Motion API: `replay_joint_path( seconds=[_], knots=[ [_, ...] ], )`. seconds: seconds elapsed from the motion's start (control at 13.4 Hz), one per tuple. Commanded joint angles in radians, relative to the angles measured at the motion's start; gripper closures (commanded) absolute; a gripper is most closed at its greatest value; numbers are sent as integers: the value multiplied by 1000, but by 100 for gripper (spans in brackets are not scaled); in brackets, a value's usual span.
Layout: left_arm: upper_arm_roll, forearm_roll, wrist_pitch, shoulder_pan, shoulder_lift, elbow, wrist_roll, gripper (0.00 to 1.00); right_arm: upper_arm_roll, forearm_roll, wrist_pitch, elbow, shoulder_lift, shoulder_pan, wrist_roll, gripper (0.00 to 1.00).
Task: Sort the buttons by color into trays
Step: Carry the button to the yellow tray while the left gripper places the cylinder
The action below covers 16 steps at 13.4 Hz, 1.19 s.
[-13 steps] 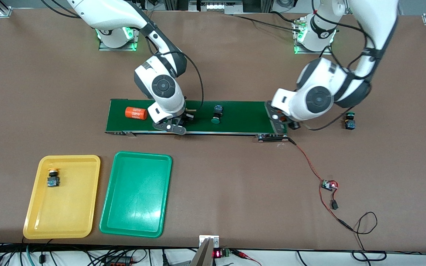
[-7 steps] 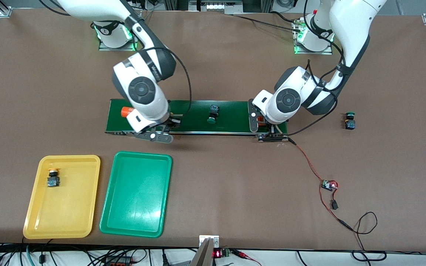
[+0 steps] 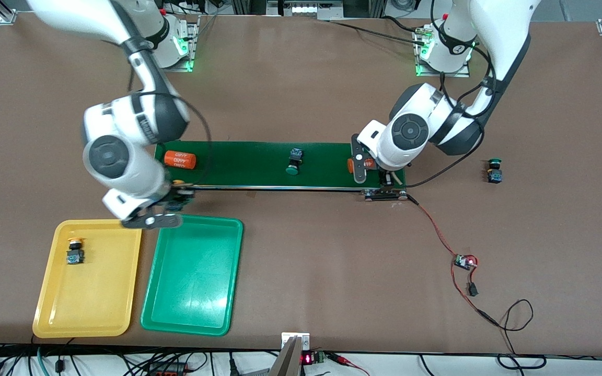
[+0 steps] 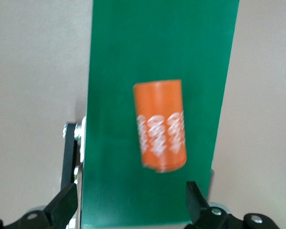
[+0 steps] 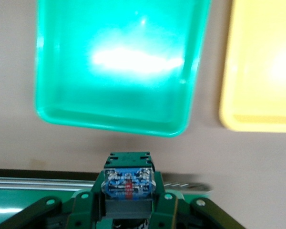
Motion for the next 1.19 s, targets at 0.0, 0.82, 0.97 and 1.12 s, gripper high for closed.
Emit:
replay_joint_path(
  seconds=[0.0,0.82,0.97,1.12],
  knots=[
    [2,-2,-38,28,-65,-3,-70,0,13,-36,4,44,46,-109,-162,76],
    [354,-117,-128,77,-202,-6,-343,0,-24,-152,302,60,204,-232,-277,75],
    [397,-115,-135,89,-197,-16,-416,0,-45,-159,353,61,222,-245,-312,75],
    [443,-115,-135,95,-179,-16,-479,0,-53,-159,382,66,244,-254,-314,74]
  ],
)
